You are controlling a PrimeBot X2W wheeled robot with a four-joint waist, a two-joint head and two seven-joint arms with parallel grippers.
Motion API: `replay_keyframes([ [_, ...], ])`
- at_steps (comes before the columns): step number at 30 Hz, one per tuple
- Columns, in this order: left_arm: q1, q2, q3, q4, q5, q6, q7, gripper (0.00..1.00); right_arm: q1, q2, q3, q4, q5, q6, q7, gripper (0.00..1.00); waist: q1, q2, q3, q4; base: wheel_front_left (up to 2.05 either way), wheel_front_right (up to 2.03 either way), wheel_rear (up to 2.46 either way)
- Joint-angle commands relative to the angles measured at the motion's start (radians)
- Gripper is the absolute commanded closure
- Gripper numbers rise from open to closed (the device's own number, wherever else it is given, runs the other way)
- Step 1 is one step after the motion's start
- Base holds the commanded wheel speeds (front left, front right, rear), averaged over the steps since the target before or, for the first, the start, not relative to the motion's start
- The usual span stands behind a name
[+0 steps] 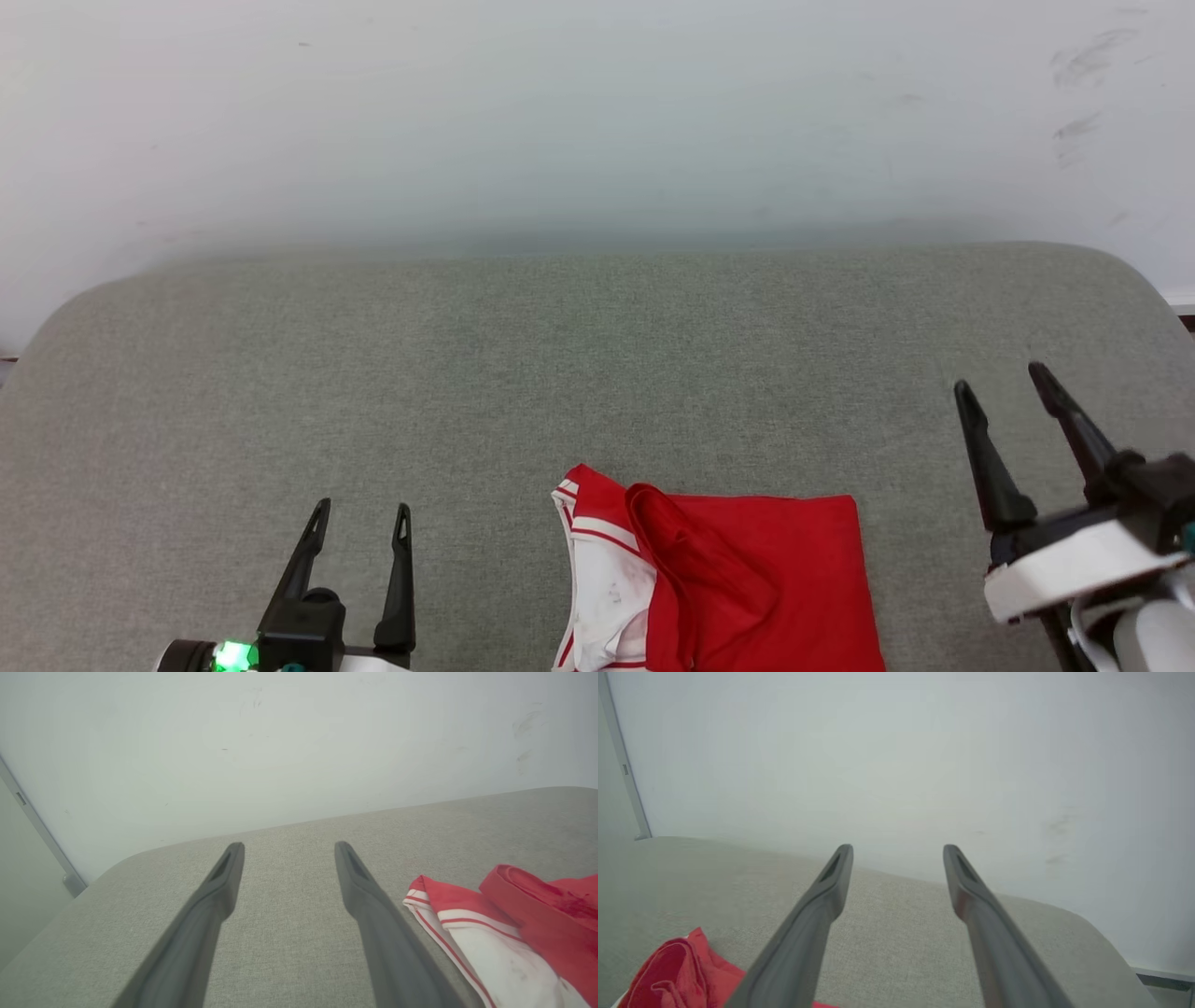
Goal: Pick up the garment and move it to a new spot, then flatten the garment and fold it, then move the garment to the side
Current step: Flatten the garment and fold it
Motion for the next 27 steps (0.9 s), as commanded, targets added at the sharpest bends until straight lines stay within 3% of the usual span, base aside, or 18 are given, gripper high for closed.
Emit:
replay_keyframes([
  [1, 0.012, -0.002, 0.002, -0.002, -0.001, 0.005, -0.005, 0.00, 0.039, 0.027, -0.028, -0.029, -0.028, -0.001, -0.004, 0.00, 0.0000, 0.0000, -0.002, -0.002, 0.00, 0.00, 0.00],
  [7, 0.031, -0.001, 0.014, -0.008, -0.004, 0.011, -0.005, 0.00, 0.175, 0.119, -0.116, -0.157, -0.109, -0.001, -0.004, 0.00, 0.0000, 0.0000, -0.010, -0.005, 0.00, 0.00, 0.00],
  [14, 0.049, -0.002, 0.019, -0.019, -0.003, 0.013, -0.005, 0.00, 0.273, 0.185, -0.145, -0.198, -0.122, -0.001, -0.004, 0.00, 0.0000, 0.0000, -0.016, 0.003, 0.00, 0.00, 0.00],
  [27, 0.060, 0.001, 0.012, -0.016, 0.010, 0.019, -0.005, 0.00, 0.315, 0.213, -0.159, -0.173, -0.136, -0.001, -0.004, 0.00, 0.0000, 0.0000, -0.018, 0.017, 0.00, 0.00, 0.00],
])
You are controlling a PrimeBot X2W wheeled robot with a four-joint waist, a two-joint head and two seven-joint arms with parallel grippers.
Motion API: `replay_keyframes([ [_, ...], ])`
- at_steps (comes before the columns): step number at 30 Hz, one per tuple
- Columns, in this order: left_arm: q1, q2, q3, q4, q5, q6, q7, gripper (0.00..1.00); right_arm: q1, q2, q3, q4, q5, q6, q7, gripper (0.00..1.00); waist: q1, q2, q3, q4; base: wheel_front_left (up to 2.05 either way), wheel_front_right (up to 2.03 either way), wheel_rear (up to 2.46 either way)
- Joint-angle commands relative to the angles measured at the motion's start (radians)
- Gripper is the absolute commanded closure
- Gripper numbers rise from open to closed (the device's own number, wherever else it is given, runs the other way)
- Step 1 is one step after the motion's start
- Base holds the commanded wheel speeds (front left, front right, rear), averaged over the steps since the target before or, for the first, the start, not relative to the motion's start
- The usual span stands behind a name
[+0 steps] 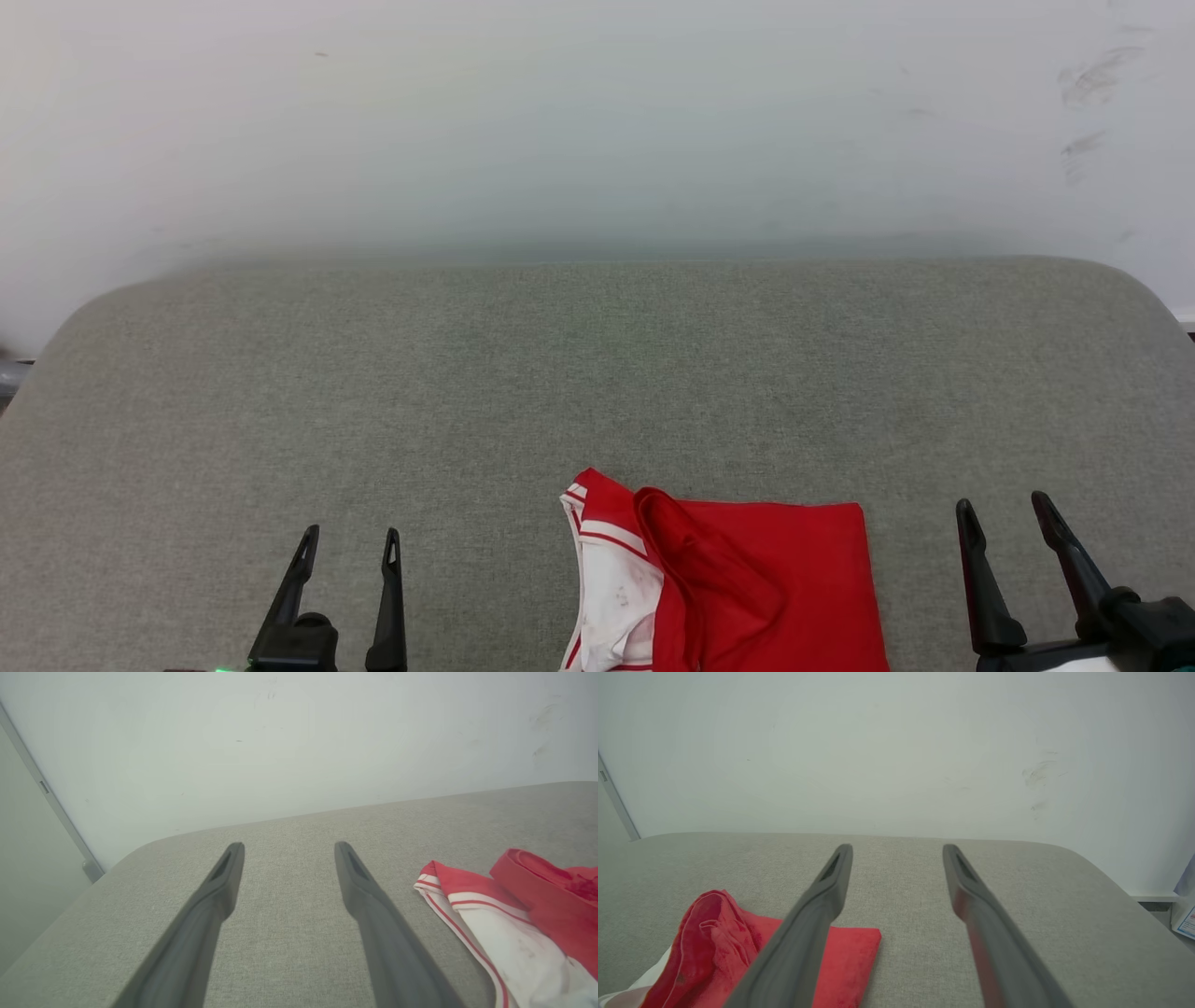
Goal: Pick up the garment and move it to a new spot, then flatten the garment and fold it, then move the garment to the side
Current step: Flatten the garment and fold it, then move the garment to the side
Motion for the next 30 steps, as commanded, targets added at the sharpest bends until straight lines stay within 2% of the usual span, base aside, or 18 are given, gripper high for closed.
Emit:
replay_keyframes([
  [1, 0.010, 0.000, 0.000, -0.001, 0.007, 0.003, -0.005, 0.00, 0.003, -0.001, 0.000, 0.003, -0.011, -0.001, -0.002, 0.00, 0.0001, 0.0000, 0.000, 0.002, 0.00, 0.00, 0.00],
  [8, 0.001, -0.003, -0.007, -0.002, 0.007, 0.001, -0.005, 0.00, -0.099, -0.051, -0.009, -0.012, 0.003, -0.001, -0.002, 0.00, 0.0001, 0.0000, 0.008, 0.013, 0.00, 0.00, 0.00],
  [12, -0.006, -0.002, -0.010, -0.004, 0.007, 0.000, -0.005, 0.00, -0.202, -0.107, -0.024, -0.010, 0.035, -0.001, 0.010, 0.00, 0.0001, 0.0000, 0.014, 0.024, 0.00, 0.00, 0.00],
  [15, -0.009, -0.002, -0.012, -0.005, 0.006, 0.000, -0.005, 0.00, -0.288, -0.160, -0.016, 0.002, 0.065, -0.001, 0.060, 0.00, 0.0001, 0.0000, 0.020, 0.033, 0.00, 0.00, 0.00],
  [22, -0.020, -0.001, -0.017, -0.004, 0.007, -0.001, -0.005, 0.00, -0.444, -0.296, 0.119, 0.076, 0.210, -0.001, 0.365, 0.00, 0.0001, 0.0000, 0.034, 0.053, 0.00, 0.00, 0.00],
  [30, -0.033, -0.005, -0.026, -0.005, 0.008, -0.001, -0.005, 0.00, -0.451, -0.418, 0.295, 0.119, 0.472, -0.001, 0.770, 0.00, 0.0001, 0.0000, 0.054, 0.081, 0.00, 0.00, 0.00],
])
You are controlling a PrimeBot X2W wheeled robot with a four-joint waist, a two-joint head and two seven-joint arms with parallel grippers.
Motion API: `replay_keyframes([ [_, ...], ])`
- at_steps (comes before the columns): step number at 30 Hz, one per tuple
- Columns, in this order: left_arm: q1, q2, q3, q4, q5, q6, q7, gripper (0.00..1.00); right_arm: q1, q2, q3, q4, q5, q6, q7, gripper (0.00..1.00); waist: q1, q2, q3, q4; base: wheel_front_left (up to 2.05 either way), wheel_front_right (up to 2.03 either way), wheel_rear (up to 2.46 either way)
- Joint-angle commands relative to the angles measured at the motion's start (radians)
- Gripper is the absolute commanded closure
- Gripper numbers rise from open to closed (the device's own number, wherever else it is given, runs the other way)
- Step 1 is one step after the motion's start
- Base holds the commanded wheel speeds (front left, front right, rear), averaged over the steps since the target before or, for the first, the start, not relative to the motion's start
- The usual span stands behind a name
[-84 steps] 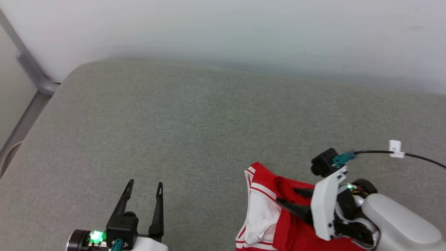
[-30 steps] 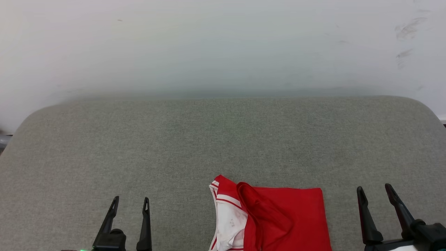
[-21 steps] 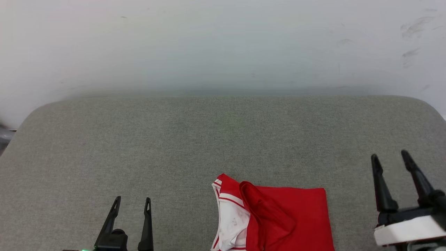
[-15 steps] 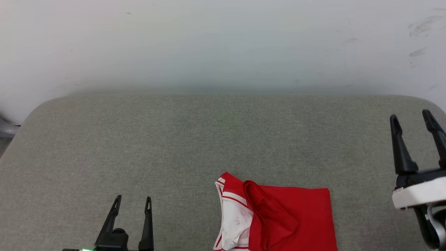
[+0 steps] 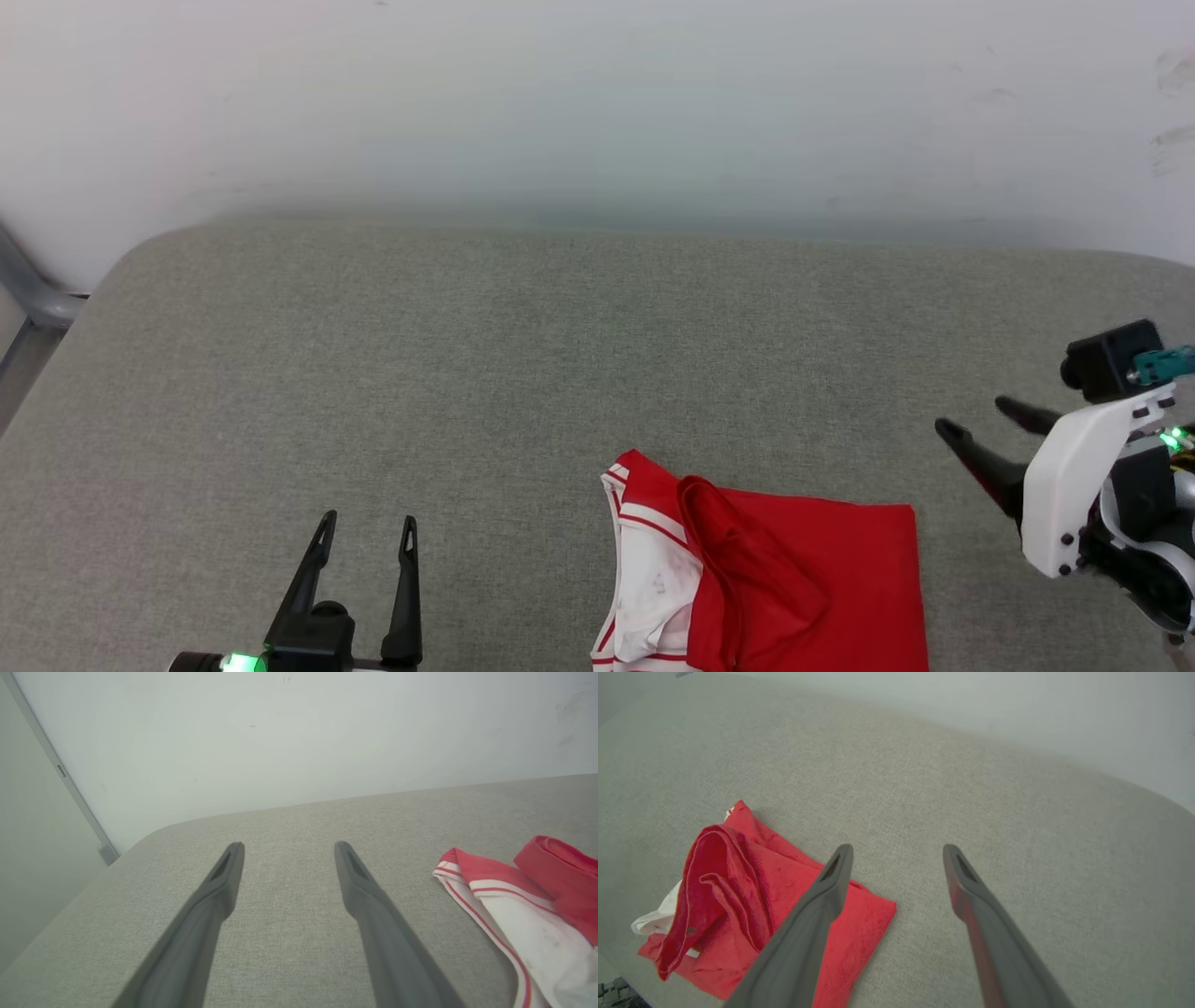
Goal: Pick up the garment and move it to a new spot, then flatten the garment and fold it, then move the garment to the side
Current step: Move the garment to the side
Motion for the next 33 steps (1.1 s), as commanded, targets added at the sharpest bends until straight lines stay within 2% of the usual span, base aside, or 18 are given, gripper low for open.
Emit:
replay_keyframes([
  [1, -0.015, -0.004, 0.000, -0.004, 0.002, 0.000, -0.005, 0.00, 0.016, -0.025, 0.029, 0.005, 0.051, -0.001, 0.077, 0.00, 0.0000, 0.0000, 0.010, 0.009, 0.00, 0.00, 0.00],
  [5, -0.027, -0.007, -0.008, -0.006, 0.003, -0.003, -0.005, 0.00, 0.052, -0.046, 0.076, 0.017, 0.158, -0.001, 0.224, 0.00, 0.0000, 0.0000, 0.031, 0.024, 0.00, 0.00, 0.00],
  [8, -0.044, -0.010, -0.016, -0.007, 0.004, -0.005, -0.005, 0.00, 0.081, -0.061, 0.101, 0.015, 0.191, -0.001, 0.280, 0.00, 0.0000, 0.0000, 0.055, 0.040, 0.00, 0.00, 0.00],
  [17, -0.091, -0.020, -0.033, -0.007, 0.005, -0.009, -0.005, 0.00, 0.099, -0.035, 0.137, 0.088, 0.201, -0.001, 0.266, 0.00, 0.0000, 0.0000, 0.130, 0.081, 0.00, 0.00, 0.00],
  [27, -0.122, -0.024, -0.041, 0.013, 0.003, -0.010, -0.005, 0.00, 0.134, 0.007, 0.289, 0.209, 0.212, 0.001, 0.179, 0.00, 0.0000, 0.0000, 0.159, 0.114, 0.00, 0.00, 0.00],
  [29, -0.112, -0.022, -0.036, 0.016, 0.000, -0.009, -0.005, 0.00, 0.127, 0.005, 0.302, 0.210, 0.221, 0.001, 0.143, 0.84, 0.0000, 0.0000, 0.150, 0.109, 0.00, 0.00, 0.00],
  [30, -0.108, -0.022, -0.035, 0.017, -0.001, -0.007, -0.005, 0.00, 0.119, 0.000, 0.305, 0.207, 0.221, 0.001, 0.127, 1.00, 0.0000, 0.0000, 0.146, 0.107, 0.00, 0.00, 0.00],
  [33, -0.101, -0.023, -0.031, 0.020, -0.005, -0.003, -0.005, 0.00, 0.080, -0.029, 0.300, 0.183, 0.216, 0.000, 0.071, 1.00, 0.0000, 0.0000, 0.132, 0.093, 0.00, 0.00, 0.00],
])
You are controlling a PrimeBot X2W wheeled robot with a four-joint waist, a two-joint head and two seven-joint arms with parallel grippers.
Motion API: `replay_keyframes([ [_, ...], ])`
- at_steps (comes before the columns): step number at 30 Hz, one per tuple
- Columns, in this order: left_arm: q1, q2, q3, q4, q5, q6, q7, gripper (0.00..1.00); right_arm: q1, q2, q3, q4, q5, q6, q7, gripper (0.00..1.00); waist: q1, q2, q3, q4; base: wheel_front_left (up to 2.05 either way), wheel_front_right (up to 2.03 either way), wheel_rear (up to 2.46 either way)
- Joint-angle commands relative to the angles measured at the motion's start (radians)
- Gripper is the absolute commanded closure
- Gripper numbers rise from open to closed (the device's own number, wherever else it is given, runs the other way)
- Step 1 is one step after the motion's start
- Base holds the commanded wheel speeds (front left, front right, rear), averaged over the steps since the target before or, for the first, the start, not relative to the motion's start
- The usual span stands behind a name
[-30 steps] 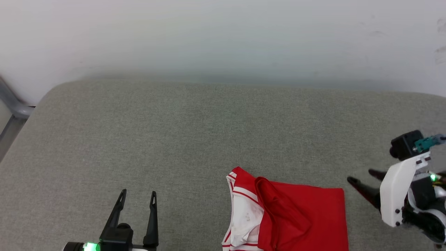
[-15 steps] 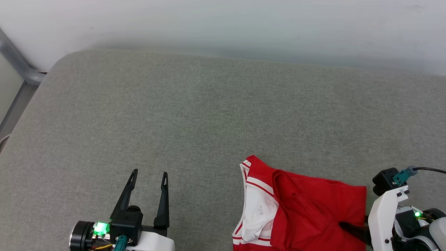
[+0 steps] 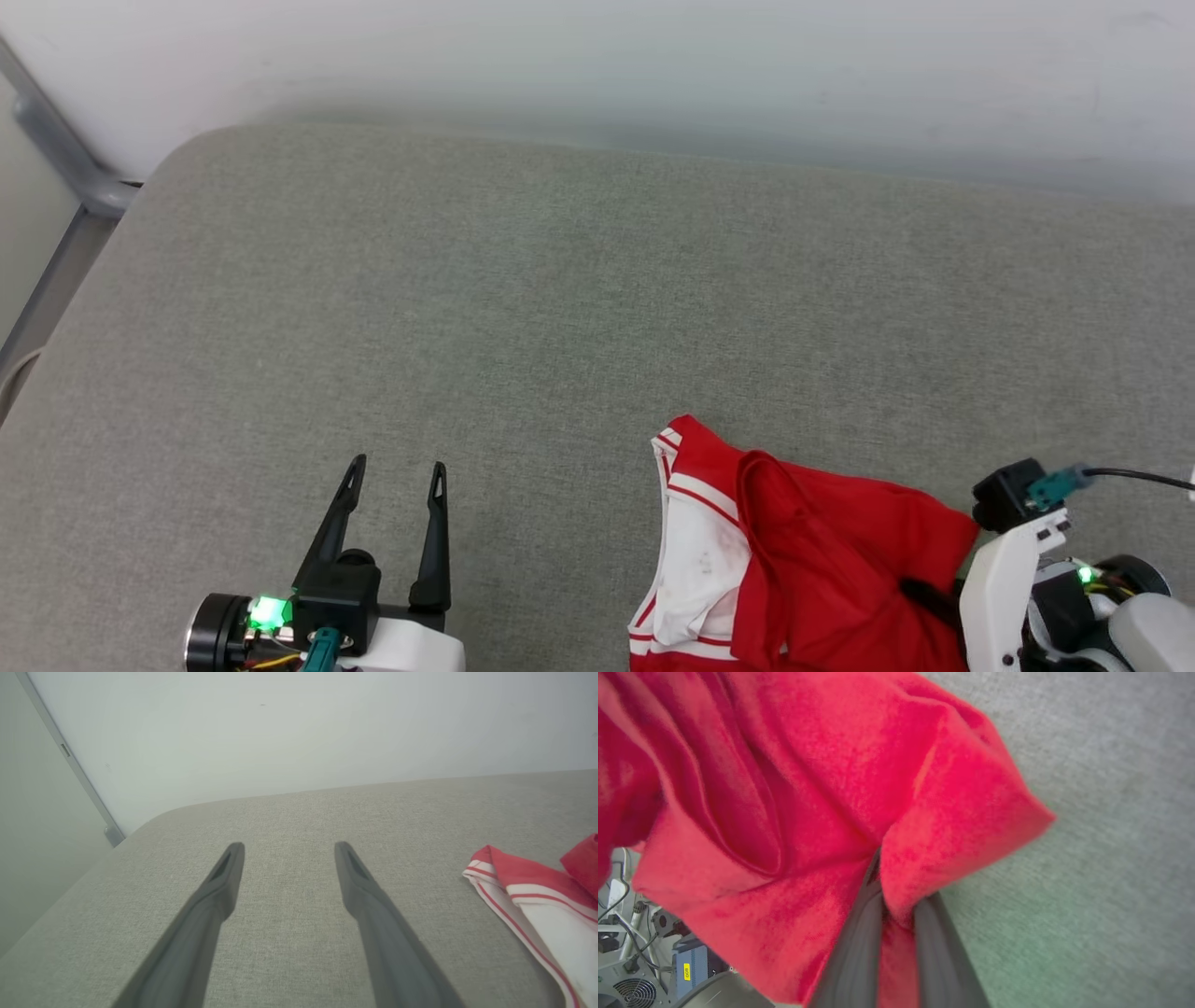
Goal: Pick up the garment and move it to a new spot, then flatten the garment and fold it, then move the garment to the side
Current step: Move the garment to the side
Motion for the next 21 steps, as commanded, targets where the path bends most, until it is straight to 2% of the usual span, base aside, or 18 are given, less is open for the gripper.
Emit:
replay_keyframes([
  [1, 0.003, -0.001, 0.004, 0.002, -0.005, 0.004, -0.005, 0.00, -0.010, 0.004, 0.018, -0.003, -0.011, 0.000, -0.021, 1.00, 0.0000, 0.0000, -0.011, -0.012, 0.00, 0.00, 0.00],
  [5, 0.014, 0.003, 0.009, 0.003, -0.003, 0.007, -0.005, 0.00, -0.069, -0.018, 0.008, -0.061, -0.030, 0.000, -0.084, 1.00, 0.0000, 0.0000, -0.032, -0.044, 0.00, 0.00, 0.00],
  [9, 0.024, 0.002, 0.012, 0.001, -0.005, 0.008, -0.005, 0.00, -0.109, -0.044, 0.018, -0.116, -0.060, 0.000, -0.103, 1.00, 0.0000, 0.0000, -0.051, -0.086, 0.00, 0.00, 0.00],
  [15, 0.040, -0.004, 0.015, -0.007, -0.007, 0.013, -0.005, 0.00, -0.154, -0.104, 0.021, -0.188, -0.091, 0.000, -0.088, 1.00, 0.0000, 0.0000, -0.063, -0.159, 0.00, 0.00, 0.00],
  [21, 0.038, -0.004, 0.024, -0.017, -0.009, 0.015, -0.005, 0.00, -0.184, -0.153, -0.012, -0.210, -0.101, 0.000, -0.073, 1.00, 0.0000, 0.0000, -0.056, -0.241, 0.00, 0.00, 0.00],
])
